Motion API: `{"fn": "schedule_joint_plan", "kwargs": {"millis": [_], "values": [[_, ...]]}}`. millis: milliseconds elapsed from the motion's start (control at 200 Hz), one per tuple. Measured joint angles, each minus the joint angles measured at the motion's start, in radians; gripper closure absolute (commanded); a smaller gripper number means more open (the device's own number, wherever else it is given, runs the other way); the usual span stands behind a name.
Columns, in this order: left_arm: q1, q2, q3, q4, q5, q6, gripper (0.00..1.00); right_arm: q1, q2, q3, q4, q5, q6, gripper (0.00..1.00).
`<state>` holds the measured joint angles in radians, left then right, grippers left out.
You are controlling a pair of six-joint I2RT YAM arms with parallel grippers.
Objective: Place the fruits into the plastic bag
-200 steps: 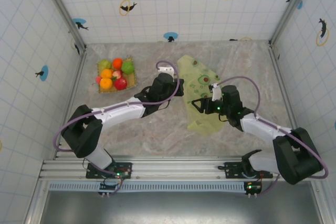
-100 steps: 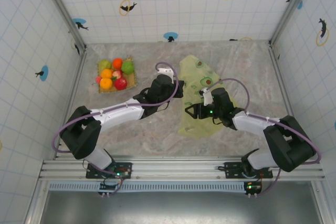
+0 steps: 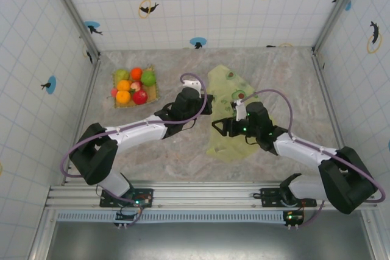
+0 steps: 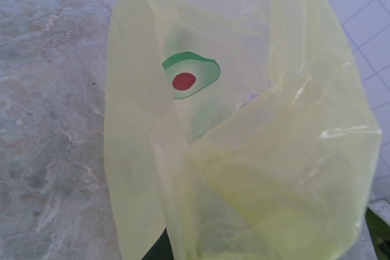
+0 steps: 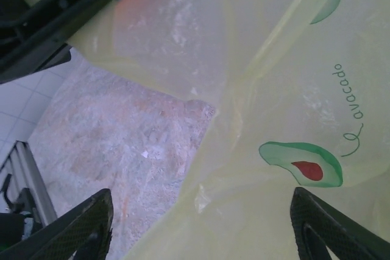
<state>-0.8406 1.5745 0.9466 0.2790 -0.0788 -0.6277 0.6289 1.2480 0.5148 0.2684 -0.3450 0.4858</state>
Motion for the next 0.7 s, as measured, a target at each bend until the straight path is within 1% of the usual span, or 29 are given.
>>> {"fn": "schedule_joint_plan", "kwargs": {"millis": [100,170,265,335,365,430,555,611,696], "values": [[0.000,0.000,0.000,0.000,0.000,0.000,1.00,0.051,-0.004,0.009,-0.047,0.064,0.001,0.13],[0.000,0.000,0.000,0.000,-0.001,0.000,1.00,0.088,-0.004,0.012,-0.079,0.109,0.000,0.12],[0.000,0.000,0.000,0.000,-0.004,0.001,1.00,0.133,-0.003,0.016,-0.117,0.163,0.001,0.14],[0.000,0.000,0.000,0.000,-0.004,0.002,1.00,0.153,0.002,0.023,-0.140,0.195,0.003,0.18],[0.000,0.000,0.000,0.000,-0.004,0.002,1.00,0.157,0.005,0.027,-0.153,0.209,0.003,0.22],[0.000,0.000,0.000,0.000,-0.004,0.002,1.00,0.159,0.015,0.042,-0.180,0.236,0.002,0.36],[0.000,0.000,-0.002,0.000,-0.008,0.002,1.00,0.162,0.024,0.070,-0.238,0.286,-0.003,0.59],[0.000,0.000,-0.004,0.000,-0.010,0.002,1.00,0.162,0.024,0.079,-0.262,0.301,-0.021,0.67],[0.000,0.000,-0.010,0.000,-0.011,0.003,1.00,0.162,0.024,0.089,-0.293,0.321,-0.029,0.76]]}}
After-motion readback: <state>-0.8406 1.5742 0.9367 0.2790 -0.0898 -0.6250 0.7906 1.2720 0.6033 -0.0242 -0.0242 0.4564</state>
